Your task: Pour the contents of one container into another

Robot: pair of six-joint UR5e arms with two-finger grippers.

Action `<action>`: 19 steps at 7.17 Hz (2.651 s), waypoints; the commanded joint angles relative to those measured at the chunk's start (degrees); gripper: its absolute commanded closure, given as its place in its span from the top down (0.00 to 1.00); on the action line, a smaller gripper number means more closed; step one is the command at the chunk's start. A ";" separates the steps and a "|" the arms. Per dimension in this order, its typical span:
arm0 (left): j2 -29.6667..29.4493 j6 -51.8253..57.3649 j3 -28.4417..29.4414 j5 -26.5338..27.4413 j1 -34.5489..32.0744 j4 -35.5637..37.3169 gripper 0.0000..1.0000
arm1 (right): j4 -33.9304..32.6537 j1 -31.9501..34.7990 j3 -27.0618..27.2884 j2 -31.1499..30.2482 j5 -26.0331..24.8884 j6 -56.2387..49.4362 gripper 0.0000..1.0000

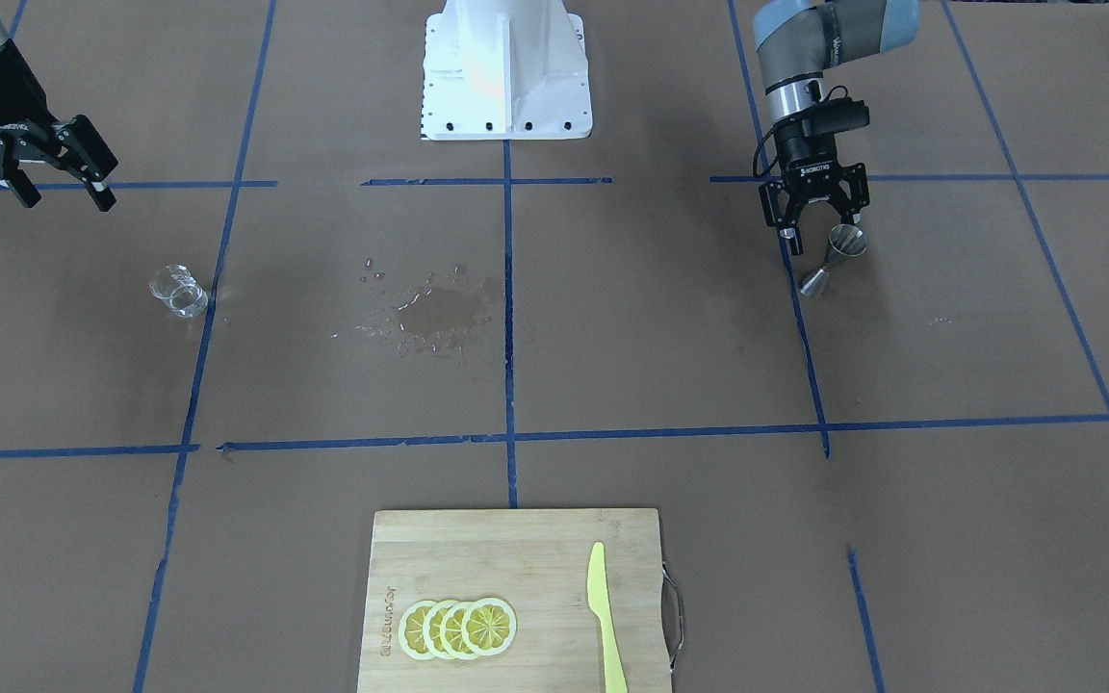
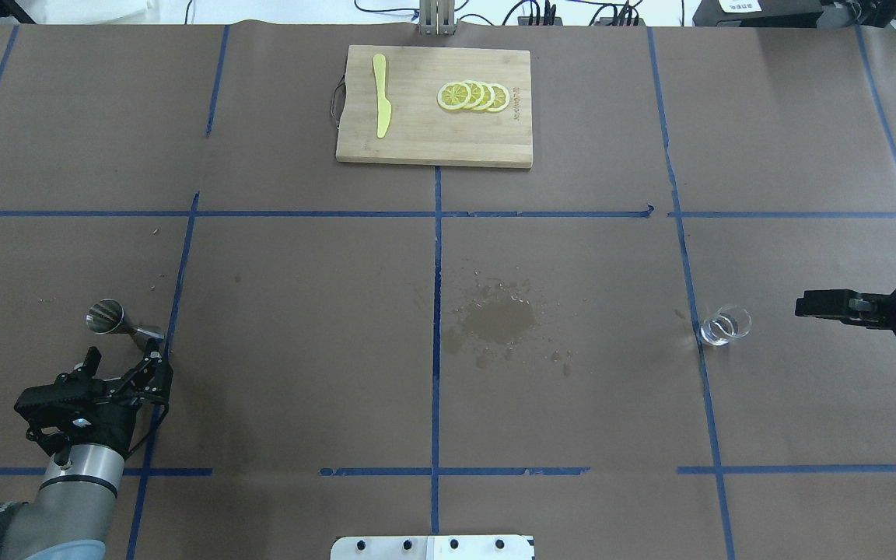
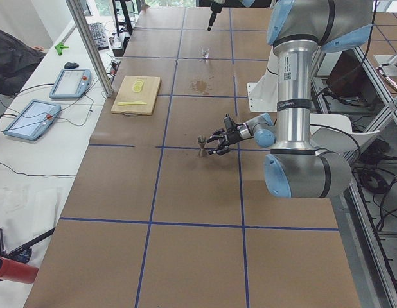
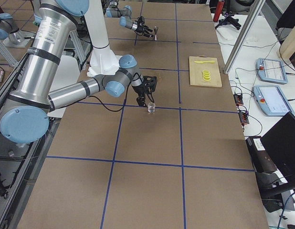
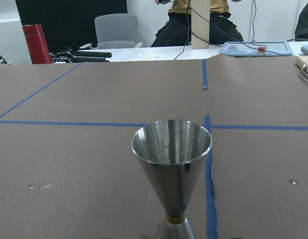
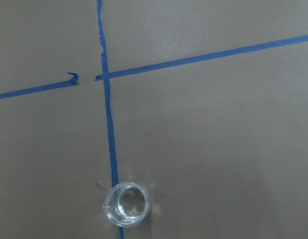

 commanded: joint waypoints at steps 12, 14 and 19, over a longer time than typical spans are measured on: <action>-3.81 -6.29 4.68 2.06 -4.16 -0.07 0.00 | 0.00 -0.22 0.02 -0.23 -0.15 0.11 1.00; -2.67 -6.33 1.18 2.94 -4.86 -0.07 0.00 | 0.00 -0.31 0.02 -0.23 -0.15 0.11 1.00; -5.89 1.46 -7.10 2.68 -7.94 -0.60 0.00 | 0.00 -11.87 0.81 -0.32 -13.30 3.69 1.00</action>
